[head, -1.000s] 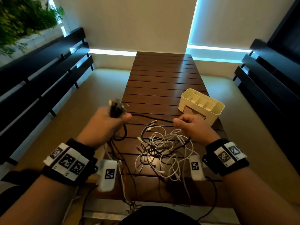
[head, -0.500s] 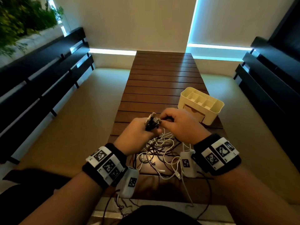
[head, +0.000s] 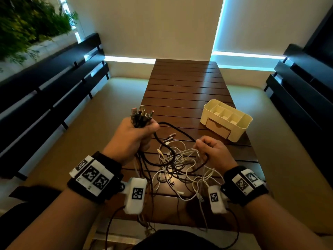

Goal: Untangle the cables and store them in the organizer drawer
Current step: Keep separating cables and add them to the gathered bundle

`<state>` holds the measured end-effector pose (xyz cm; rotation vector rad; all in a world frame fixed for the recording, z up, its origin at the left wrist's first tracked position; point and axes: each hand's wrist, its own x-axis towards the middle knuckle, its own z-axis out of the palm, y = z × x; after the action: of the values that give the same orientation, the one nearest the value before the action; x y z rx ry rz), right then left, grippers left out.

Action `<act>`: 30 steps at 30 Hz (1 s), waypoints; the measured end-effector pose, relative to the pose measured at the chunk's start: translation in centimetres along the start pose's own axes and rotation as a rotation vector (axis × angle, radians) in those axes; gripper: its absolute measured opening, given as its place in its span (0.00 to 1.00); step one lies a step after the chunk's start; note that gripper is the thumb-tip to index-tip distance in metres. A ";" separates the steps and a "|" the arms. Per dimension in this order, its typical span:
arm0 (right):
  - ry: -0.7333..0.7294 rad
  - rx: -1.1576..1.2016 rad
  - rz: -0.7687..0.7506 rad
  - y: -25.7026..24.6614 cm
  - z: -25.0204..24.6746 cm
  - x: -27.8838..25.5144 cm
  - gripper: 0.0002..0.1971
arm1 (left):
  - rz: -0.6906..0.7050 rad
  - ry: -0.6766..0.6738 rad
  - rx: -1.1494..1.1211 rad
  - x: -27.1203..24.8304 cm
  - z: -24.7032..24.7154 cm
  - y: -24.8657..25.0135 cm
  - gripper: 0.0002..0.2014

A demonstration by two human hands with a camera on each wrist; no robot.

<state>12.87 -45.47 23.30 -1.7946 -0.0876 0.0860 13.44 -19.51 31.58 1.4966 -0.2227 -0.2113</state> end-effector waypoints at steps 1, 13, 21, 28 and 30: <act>0.019 -0.031 -0.002 -0.3 -0.2 0.1 0.11 | -0.034 0.006 0.119 0.0 -0.5 -0.5 0.06; -0.148 -0.761 -0.325 -7.0 0.9 1.6 0.04 | 0.103 0.018 0.729 0.5 1.9 -1.3 0.11; -0.111 -0.463 -0.395 -7.5 1.7 1.2 0.07 | 0.203 0.010 0.577 0.0 2.8 0.2 0.07; 0.045 -0.204 -0.079 -2.7 0.2 1.1 0.13 | 0.038 0.186 0.176 -0.4 -2.1 1.9 0.09; 0.131 -0.214 -0.116 -3.7 -0.2 1.5 0.12 | -0.124 0.093 0.555 -0.2 -3.1 0.9 0.11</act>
<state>14.34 -44.71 26.93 -1.9995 -0.1099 -0.1284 14.09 -16.45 32.27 2.0691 -0.1164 -0.1866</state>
